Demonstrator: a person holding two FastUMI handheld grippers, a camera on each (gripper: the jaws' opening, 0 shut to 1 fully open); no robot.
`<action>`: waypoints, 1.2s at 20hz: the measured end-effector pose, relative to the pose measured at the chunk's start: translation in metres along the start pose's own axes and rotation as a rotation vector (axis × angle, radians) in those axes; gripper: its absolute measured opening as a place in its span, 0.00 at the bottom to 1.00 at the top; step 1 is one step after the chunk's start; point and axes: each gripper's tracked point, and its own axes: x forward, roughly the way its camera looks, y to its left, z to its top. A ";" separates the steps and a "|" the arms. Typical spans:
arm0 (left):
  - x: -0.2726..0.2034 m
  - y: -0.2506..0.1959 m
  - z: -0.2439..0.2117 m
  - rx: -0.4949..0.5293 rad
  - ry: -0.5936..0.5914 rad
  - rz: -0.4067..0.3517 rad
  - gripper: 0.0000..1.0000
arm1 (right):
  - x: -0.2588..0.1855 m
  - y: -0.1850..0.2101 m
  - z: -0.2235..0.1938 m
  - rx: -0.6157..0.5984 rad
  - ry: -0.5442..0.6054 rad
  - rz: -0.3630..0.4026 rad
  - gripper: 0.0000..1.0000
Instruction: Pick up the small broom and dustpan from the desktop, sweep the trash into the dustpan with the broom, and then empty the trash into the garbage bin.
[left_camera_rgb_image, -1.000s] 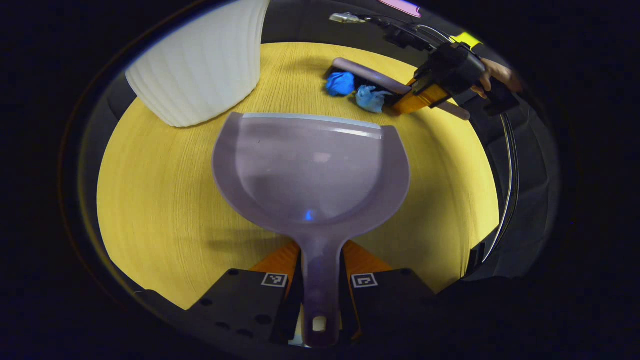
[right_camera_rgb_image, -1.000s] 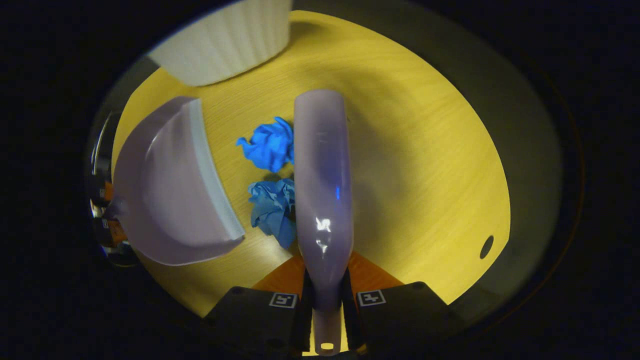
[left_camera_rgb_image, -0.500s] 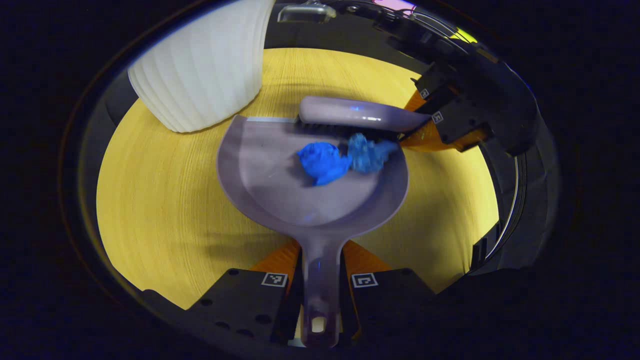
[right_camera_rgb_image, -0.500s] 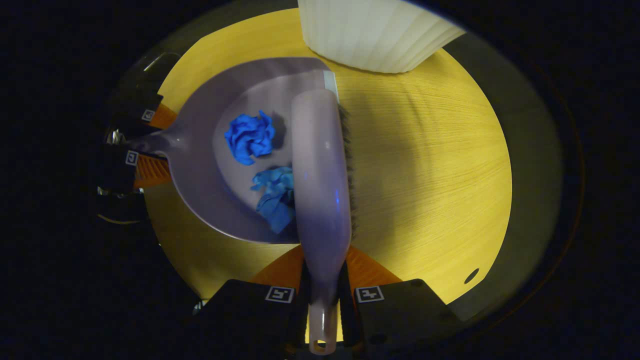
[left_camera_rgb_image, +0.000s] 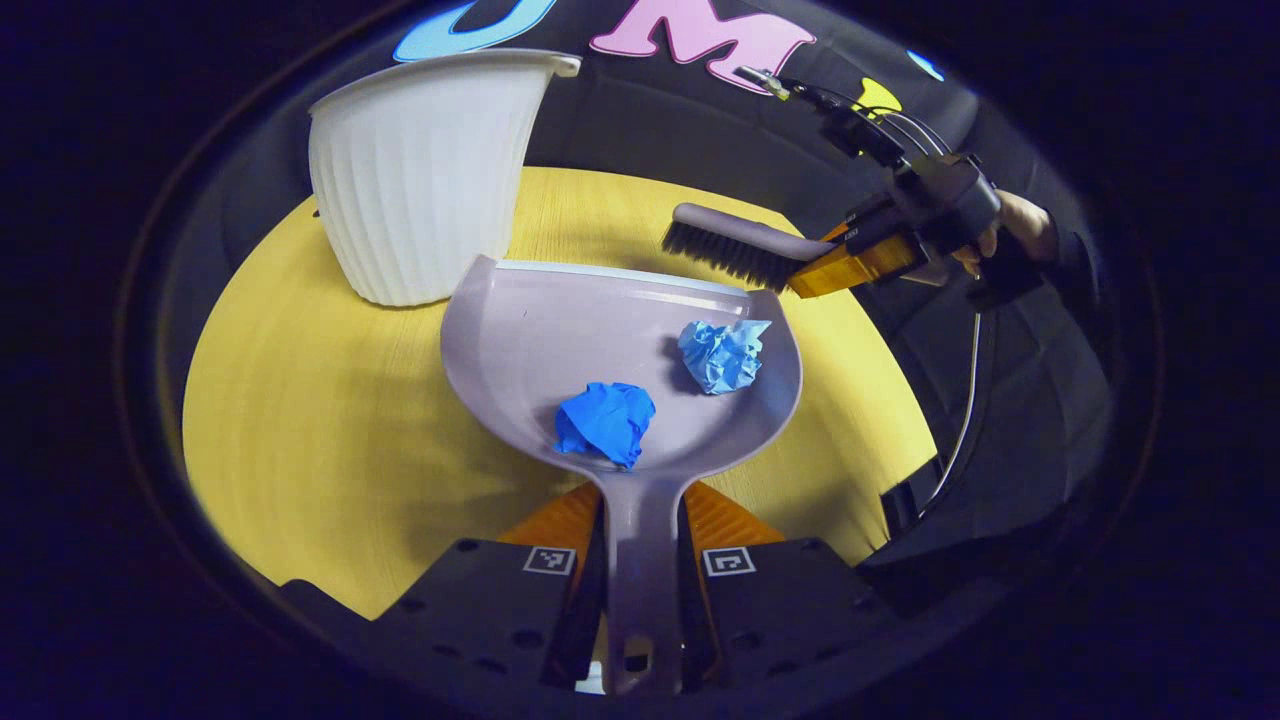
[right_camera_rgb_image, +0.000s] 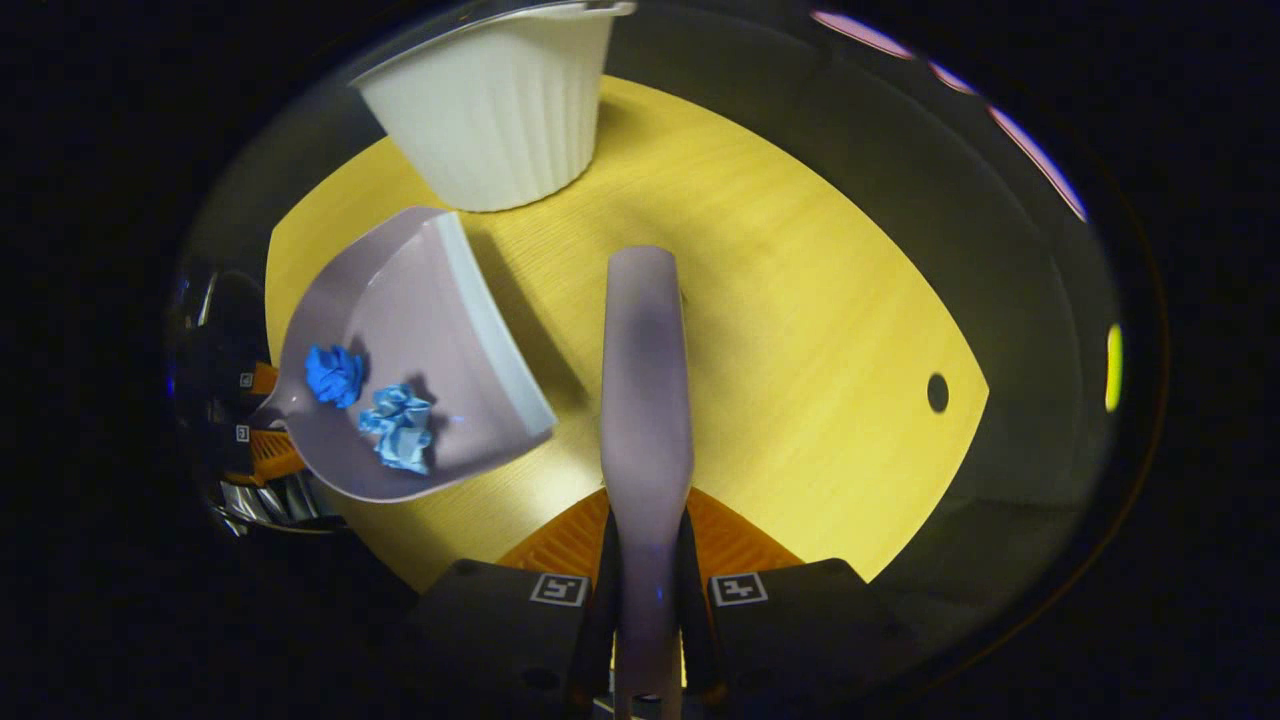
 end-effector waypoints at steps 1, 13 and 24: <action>-0.003 -0.001 0.005 0.004 -0.005 -0.002 0.30 | 0.008 -0.008 -0.011 0.041 -0.002 0.003 0.30; -0.038 0.023 0.089 0.005 -0.202 0.166 0.30 | 0.056 -0.022 -0.062 0.288 -0.081 0.134 0.30; 0.009 0.121 0.219 0.264 0.145 0.434 0.30 | 0.069 -0.016 -0.096 0.373 -0.057 0.208 0.30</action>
